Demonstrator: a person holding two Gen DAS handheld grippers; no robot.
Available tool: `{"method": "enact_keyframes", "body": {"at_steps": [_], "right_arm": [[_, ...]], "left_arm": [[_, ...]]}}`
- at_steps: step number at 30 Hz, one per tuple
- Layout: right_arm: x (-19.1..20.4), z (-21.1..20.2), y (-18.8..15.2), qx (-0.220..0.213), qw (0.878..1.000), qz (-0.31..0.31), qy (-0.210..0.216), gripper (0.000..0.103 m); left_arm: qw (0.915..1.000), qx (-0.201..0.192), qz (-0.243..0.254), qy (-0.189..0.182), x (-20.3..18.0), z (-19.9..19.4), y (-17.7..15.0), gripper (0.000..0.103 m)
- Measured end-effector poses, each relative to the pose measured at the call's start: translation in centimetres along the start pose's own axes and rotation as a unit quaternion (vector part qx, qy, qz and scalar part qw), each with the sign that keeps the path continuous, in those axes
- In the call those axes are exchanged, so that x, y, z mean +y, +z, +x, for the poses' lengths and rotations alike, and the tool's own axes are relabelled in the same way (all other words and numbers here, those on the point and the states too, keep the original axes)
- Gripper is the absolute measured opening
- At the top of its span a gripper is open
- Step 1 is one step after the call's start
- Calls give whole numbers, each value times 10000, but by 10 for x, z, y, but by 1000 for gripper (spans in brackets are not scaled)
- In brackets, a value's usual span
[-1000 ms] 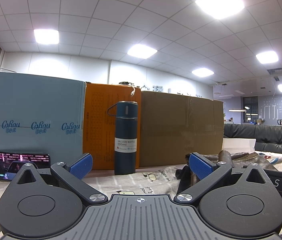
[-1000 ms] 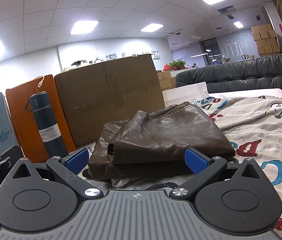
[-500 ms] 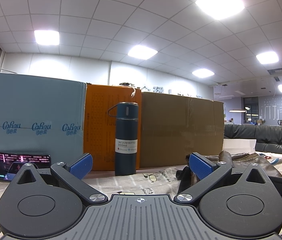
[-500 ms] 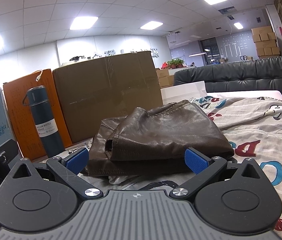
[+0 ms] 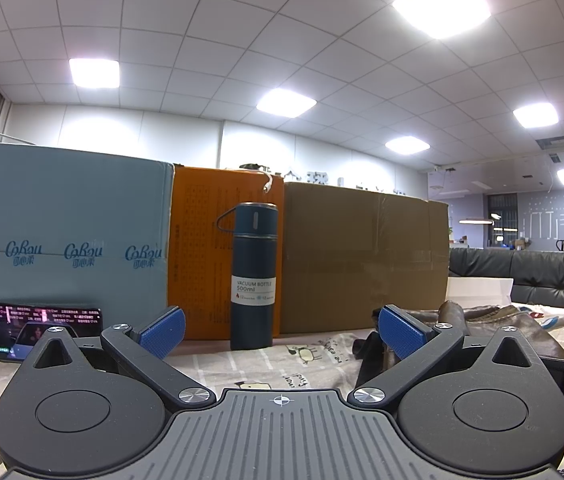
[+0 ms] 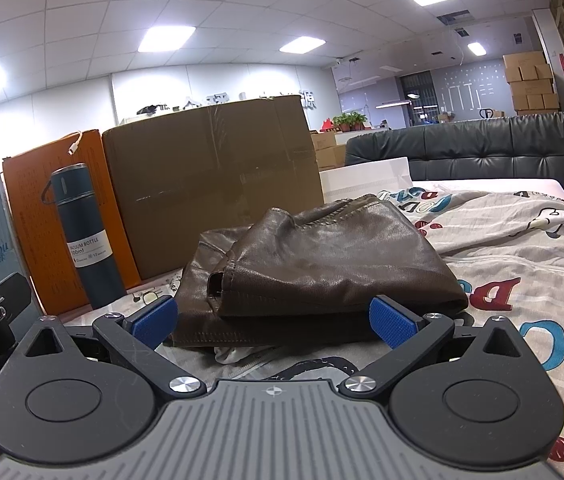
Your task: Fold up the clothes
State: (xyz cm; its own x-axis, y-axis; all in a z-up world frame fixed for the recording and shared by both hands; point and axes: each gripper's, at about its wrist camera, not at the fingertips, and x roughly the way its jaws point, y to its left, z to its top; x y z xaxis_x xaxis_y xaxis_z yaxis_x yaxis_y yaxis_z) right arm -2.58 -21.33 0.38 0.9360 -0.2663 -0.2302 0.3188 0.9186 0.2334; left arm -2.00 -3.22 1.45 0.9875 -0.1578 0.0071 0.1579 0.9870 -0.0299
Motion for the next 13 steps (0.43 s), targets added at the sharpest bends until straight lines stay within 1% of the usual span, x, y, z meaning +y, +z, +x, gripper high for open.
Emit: {"method": "enact_keyframes", "body": {"at_steps": [13], "right_arm": [[0,1,0,23,10000,-6,-4,103]], "left_arm": [[10000,28,-29,3,0,3,0,103]]}}
